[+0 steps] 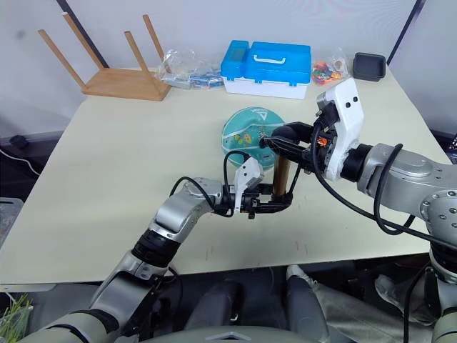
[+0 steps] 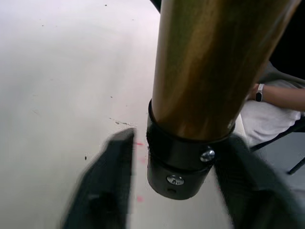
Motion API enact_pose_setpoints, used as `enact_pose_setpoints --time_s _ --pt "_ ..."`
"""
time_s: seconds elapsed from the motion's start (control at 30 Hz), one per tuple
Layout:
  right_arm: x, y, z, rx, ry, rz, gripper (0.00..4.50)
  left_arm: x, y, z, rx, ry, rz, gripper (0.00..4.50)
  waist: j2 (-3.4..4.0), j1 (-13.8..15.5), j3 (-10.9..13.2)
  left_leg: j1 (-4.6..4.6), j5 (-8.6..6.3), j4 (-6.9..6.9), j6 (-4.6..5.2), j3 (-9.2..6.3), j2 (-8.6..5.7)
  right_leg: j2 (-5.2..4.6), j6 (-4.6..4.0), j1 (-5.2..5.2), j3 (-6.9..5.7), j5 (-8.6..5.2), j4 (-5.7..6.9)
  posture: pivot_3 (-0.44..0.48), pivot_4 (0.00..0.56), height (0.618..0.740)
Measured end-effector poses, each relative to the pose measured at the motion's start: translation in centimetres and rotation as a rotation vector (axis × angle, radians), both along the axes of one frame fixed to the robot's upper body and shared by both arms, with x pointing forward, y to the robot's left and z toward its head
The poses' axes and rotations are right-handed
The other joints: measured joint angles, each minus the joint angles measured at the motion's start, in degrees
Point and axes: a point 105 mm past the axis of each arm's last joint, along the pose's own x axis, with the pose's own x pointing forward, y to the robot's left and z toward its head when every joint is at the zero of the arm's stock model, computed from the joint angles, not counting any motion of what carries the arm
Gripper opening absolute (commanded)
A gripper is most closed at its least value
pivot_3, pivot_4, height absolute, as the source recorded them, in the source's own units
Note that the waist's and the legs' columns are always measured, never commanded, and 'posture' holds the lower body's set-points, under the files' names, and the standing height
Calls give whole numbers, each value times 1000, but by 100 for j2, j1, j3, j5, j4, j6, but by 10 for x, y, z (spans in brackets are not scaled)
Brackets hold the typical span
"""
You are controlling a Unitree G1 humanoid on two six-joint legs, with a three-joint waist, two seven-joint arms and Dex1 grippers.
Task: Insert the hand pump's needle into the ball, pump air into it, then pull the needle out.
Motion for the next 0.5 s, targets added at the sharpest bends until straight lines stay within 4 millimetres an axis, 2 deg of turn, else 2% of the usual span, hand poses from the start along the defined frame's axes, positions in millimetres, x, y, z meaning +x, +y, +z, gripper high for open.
enact_pose_setpoints --time_s 0.3,0.5 --pt "0 -3 -2 -4 7 -9 2048 1 -1 -3 -5 -24 1 1141 0 4 0 -5 -1 -1 1 -2 0 3 1 0 6 1 -12 0 150 740" --pt "3 -15 -20 -61 39 -44 2048 11 -11 -27 -11 -90 44 1141 0 36 0 -11 -3 0 6 -1 -3 0 2 0 5 2 -21 0 150 740"
